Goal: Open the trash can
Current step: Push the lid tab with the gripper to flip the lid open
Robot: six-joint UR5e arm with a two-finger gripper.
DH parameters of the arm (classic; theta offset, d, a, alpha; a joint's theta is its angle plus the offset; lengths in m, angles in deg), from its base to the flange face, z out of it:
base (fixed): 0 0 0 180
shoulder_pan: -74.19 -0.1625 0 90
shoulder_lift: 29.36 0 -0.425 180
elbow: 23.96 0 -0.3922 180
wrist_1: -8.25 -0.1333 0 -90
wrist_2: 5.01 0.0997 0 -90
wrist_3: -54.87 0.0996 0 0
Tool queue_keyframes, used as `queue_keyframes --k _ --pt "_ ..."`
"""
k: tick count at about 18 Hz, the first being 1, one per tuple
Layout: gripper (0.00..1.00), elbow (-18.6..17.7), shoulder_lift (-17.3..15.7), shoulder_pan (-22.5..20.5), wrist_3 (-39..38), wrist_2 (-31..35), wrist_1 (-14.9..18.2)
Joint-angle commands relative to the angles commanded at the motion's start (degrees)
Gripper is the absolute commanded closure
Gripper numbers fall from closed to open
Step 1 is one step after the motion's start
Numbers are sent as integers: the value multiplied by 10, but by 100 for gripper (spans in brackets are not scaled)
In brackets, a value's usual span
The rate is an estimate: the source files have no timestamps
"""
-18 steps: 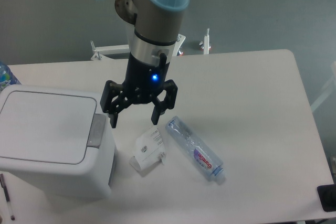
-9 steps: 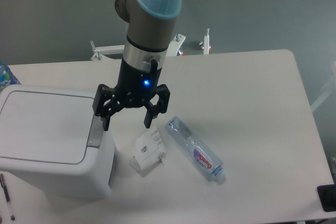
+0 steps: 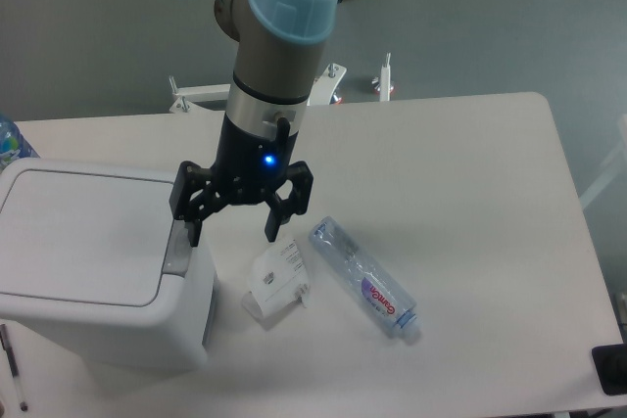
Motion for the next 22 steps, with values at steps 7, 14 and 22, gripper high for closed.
queue_keyframes --k 7,14,22 --pt "0 -1 4 1 0 1 0" --pt "0 3 4 1 3 1 -1" --pt "0 47 -38 -45 85 78 -2"
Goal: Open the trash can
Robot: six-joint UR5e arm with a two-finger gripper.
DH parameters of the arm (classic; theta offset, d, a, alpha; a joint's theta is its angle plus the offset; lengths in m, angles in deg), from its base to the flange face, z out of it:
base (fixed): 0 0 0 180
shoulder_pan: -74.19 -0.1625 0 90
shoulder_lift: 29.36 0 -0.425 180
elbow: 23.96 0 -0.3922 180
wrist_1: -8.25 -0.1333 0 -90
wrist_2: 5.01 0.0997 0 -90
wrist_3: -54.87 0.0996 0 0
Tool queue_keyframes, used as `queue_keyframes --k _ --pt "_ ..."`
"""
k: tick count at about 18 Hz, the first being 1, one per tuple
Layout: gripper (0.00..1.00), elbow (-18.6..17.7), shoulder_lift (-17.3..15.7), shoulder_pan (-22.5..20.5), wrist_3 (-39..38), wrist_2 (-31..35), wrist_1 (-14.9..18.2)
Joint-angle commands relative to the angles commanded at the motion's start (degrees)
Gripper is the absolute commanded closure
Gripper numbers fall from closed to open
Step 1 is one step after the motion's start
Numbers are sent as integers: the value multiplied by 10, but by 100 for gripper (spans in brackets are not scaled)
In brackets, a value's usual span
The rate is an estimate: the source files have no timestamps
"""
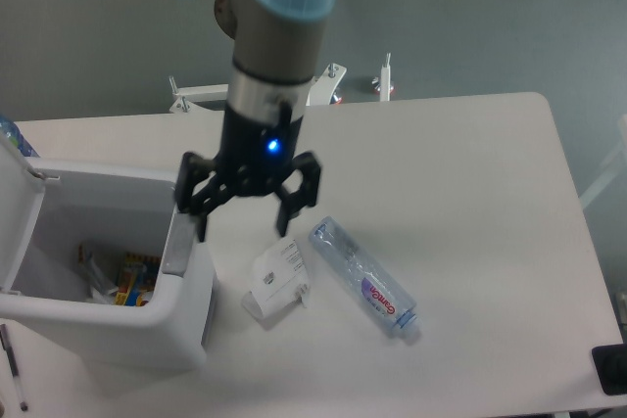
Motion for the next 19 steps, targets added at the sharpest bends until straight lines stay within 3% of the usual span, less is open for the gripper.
queue_keyframes --k 5,8,11,15,19 --pt "0 -3 -1 -28 95 135 11" --pt "0 -10 -9 -46 197 164 55" --pt "0 -18 -17 -75 294 168 84" --pt "0 -46 -37 -109 386 165 84" --pt "0 -45 -38 -111 392 162 79"
